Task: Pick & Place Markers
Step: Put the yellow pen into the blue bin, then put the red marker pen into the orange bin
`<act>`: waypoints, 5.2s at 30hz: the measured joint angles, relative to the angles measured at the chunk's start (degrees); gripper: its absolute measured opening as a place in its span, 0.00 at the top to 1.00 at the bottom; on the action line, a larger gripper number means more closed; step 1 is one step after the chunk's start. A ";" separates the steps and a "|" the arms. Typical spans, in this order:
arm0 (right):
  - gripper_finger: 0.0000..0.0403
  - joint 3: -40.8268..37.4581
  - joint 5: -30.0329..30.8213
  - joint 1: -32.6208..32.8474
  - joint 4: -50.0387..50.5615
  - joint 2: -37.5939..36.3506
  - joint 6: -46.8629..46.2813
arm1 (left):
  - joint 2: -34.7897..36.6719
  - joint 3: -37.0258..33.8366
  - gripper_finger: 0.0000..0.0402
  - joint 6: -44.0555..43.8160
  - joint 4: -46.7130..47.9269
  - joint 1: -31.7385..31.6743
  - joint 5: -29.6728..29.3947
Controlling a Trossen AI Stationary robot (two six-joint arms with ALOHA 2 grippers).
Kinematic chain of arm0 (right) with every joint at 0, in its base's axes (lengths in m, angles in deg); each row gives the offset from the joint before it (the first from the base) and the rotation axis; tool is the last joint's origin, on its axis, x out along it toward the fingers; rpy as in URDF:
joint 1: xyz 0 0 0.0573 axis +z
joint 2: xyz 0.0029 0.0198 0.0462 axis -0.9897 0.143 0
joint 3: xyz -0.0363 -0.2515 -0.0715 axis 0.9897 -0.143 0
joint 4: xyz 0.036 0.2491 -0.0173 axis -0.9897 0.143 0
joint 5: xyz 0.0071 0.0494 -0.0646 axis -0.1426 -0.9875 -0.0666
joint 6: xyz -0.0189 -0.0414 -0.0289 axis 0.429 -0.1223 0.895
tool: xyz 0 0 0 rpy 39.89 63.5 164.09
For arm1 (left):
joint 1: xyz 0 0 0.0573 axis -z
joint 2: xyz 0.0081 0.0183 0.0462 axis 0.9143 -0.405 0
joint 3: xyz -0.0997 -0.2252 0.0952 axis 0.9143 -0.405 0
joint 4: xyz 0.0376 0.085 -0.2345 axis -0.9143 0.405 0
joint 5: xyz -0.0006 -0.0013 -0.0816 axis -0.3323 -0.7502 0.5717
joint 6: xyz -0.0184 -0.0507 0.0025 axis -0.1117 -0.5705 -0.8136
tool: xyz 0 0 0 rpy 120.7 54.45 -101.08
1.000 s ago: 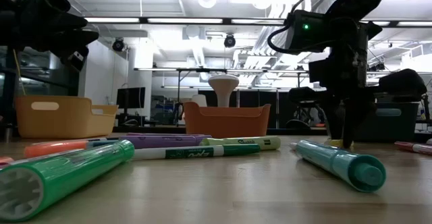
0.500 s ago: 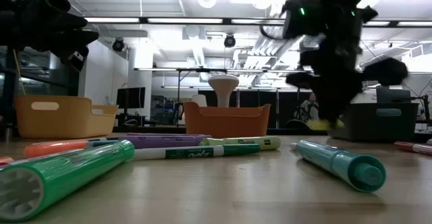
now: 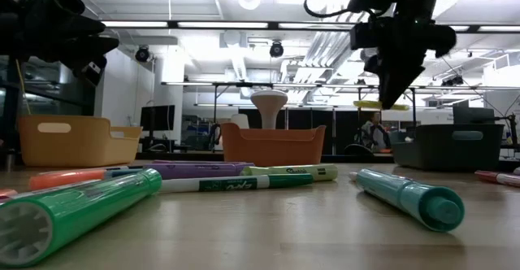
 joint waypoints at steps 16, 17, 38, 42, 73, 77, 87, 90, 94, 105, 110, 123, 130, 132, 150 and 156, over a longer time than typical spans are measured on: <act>0.93 0.00 -7.79 -11.25 5.84 -3.04 -28.03 | 0.01 0.00 0.67 -0.01 0.00 0.01 0.00; 0.93 0.00 -7.72 -12.34 5.88 -3.54 -28.22 | 0.01 0.02 0.67 0.00 0.00 0.00 0.00; 0.93 -5.46 -2.81 -35.99 7.09 -6.51 -38.75 | -0.01 0.02 0.67 0.01 0.00 0.00 0.00; 0.93 -9.91 -2.43 -35.48 1.36 -6.79 -45.76 | -0.01 0.02 0.67 -0.01 0.00 0.01 0.00; 0.84 -24.44 7.87 -32.62 -9.74 -7.46 -56.79 | -0.01 0.02 0.67 0.00 0.00 0.01 0.00; 0.83 -24.44 7.42 -32.62 -10.41 -7.43 -53.79 | 0.01 0.02 0.67 -0.01 0.00 -0.01 0.00; 0.76 -22.66 9.14 -31.55 -10.34 -9.25 -52.96 | -0.01 0.00 0.67 -0.01 0.00 -0.01 0.00; 0.71 -20.56 11.88 -30.27 -8.02 -11.11 -52.69 | -0.01 0.02 0.67 0.00 0.00 -0.01 0.00; 0.65 -16.99 13.24 -27.67 -3.78 -13.70 -52.68 | 0.00 0.01 0.67 0.01 0.00 -0.01 0.00; 0.57 -11.32 7.70 -11.59 0.22 -18.52 -61.68 | 0.01 0.02 0.67 -0.01 0.00 -0.01 0.00; 0.59 -11.33 6.55 -2.04 0.08 -18.75 -69.75 | -0.01 0.01 0.67 -0.01 0.00 0.00 0.00; 0.64 -11.34 3.54 17.99 0.57 -14.14 -90.76 | 0.01 0.02 0.67 -0.01 0.00 0.01 0.00; 0.66 -11.34 0.12 24.56 0.65 -7.02 -101.71 | 0.00 0.01 0.67 0.01 0.00 0.01 0.00; 0.65 -11.34 -1.29 25.97 0.46 -5.08 -104.52 | 0.00 0.02 0.67 0.01 0.00 0.01 0.00; 0.56 -11.34 -7.58 28.36 -7.59 9.39 -107.80 | 0.00 0.01 0.67 -0.01 0.00 0.00 0.00; 0.56 -11.37 -7.63 28.35 -7.81 10.16 -107.85 | 0.00 0.00 0.67 -0.01 0.00 -0.01 -0.01</act>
